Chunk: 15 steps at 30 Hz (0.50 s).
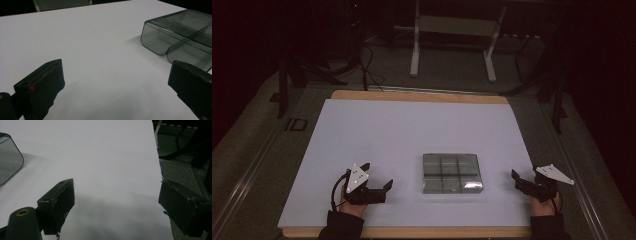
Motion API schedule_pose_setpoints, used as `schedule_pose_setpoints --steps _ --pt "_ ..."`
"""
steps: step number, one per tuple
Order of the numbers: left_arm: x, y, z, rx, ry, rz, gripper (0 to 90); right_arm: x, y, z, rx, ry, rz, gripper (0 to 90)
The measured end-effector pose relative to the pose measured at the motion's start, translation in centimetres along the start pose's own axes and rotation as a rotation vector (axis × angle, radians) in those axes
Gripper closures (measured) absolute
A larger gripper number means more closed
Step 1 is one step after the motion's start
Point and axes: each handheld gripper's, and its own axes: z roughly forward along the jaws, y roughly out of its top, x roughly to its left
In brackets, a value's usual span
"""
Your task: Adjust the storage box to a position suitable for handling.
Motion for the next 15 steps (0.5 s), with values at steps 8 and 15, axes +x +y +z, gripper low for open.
schedule_pose_setpoints --steps 8,15 --pt "0.01 0.05 0.10 0.010 -0.007 0.003 1.5 0.03 0.01 -0.02 -0.001 0.022 -0.012 13.8" --pt "0.56 0.16 0.22 0.027 -0.054 -0.036 1.5 0.14 0.17 0.14 0.024 0.036 -0.028 13.5"
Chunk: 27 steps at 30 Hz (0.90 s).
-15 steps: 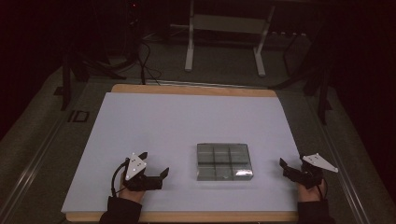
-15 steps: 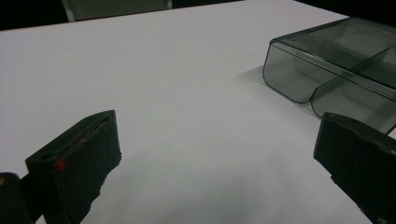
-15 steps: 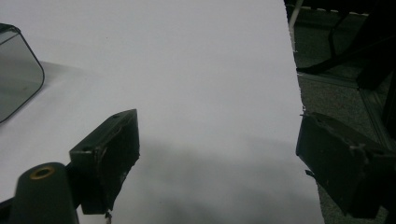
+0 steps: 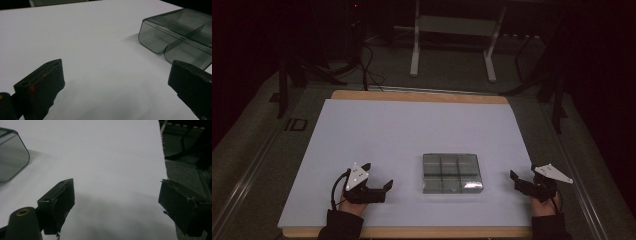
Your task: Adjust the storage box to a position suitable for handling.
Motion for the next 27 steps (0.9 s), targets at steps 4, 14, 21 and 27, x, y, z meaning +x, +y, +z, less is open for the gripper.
schedule_pose_setpoints --steps 4,14,21,27 --pt "0.3 0.2 0.2 0.026 -0.040 -0.022 1.5 0.1 0.2 0.2 0.031 0.060 -0.001 13.7" --pt "-0.8 1.1 0.6 0.044 -0.127 0.018 1.6 1.2 0.8 0.7 0.046 0.188 -0.080 14.1" --pt "-1.8 1.4 1.0 0.072 -0.157 0.077 1.6 2.3 1.2 0.8 0.042 0.261 -0.125 14.8" --pt "-3.0 1.4 1.5 0.088 -0.190 0.139 5.9 3.3 1.4 0.8 0.030 0.378 -0.153 19.5"
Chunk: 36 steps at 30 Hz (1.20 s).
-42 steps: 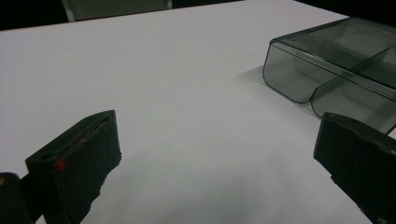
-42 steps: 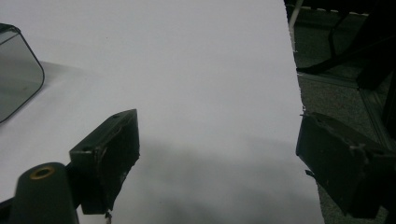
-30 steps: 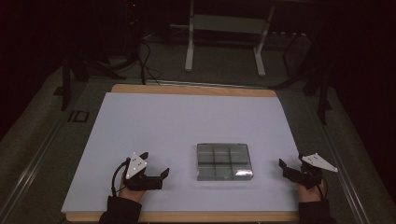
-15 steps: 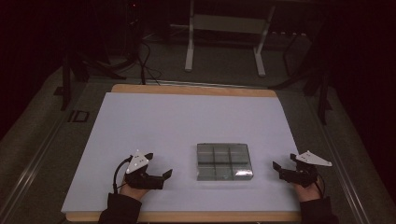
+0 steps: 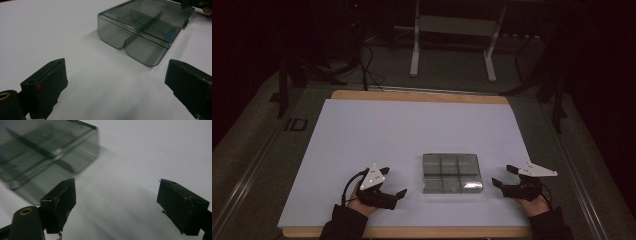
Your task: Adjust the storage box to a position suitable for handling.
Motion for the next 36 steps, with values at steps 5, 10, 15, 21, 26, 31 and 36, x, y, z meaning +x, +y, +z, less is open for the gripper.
schedule_pose_setpoints --steps 5,10,15,21,26,31,36 --pt "-0.3 0.2 0.8 0.010 -0.033 0.003 6.9 0.6 0.2 0.3 0.006 0.044 -0.036 21.6" --pt "-0.8 0.6 1.7 0.026 -0.060 0.012 15.9 1.3 0.5 0.6 0.010 0.114 -0.064 28.3" --pt "-1.5 0.9 2.6 0.046 -0.076 0.044 26.0 1.9 0.5 0.9 0.032 0.119 -0.122 39.1" --pt "-2.0 1.2 3.6 0.073 -0.089 0.066 42.1 2.3 0.4 1.1 0.043 0.135 -0.141 51.5" --pt "-2.3 1.3 4.6 0.127 -0.102 0.105 62.6 2.5 0.3 1.1 0.046 0.163 -0.158 68.3" --pt "-2.4 1.4 4.9 0.135 -0.107 0.122 74.9 2.5 0.3 1.1 0.047 0.189 -0.160 82.4" --pt "-2.4 1.5 5.0 0.131 -0.124 0.134 88.2 2.4 0.4 1.2 0.057 0.209 -0.158 89.7"
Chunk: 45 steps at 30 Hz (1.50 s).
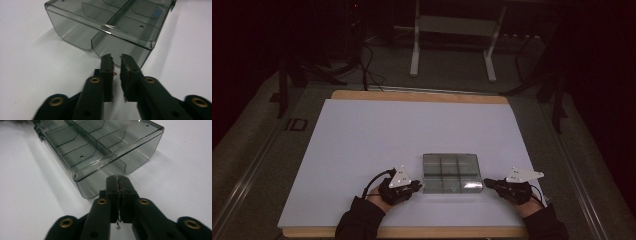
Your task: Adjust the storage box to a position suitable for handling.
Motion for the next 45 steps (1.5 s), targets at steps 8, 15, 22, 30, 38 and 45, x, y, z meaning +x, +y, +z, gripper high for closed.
schedule_pose_setpoints --steps 8,15,22,30,38,45 --pt "0.0 0.1 0.2 0.003 -0.016 0.018 90.0 0.1 0.1 0.1 0.001 0.024 -0.008 90.0" --pt "-0.1 0.2 0.3 0.005 -0.018 0.024 90.0 0.3 0.5 0.2 0.000 0.038 -0.020 90.0" --pt "-0.2 0.3 0.0 -0.008 -0.017 0.026 90.0 0.3 0.5 0.2 0.004 0.040 -0.019 90.0" --pt "-0.2 0.6 -0.3 -0.022 -0.018 0.019 90.0 0.2 0.7 0.0 -0.003 0.046 -0.010 90.0" --pt "-0.4 0.9 -0.6 -0.027 -0.021 0.022 90.0 0.1 0.8 -0.1 -0.010 0.058 0.000 90.0" --pt "-0.3 1.6 -0.6 -0.049 0.009 0.031 86.7 0.3 1.3 -0.3 -0.030 0.056 -0.007 87.3"
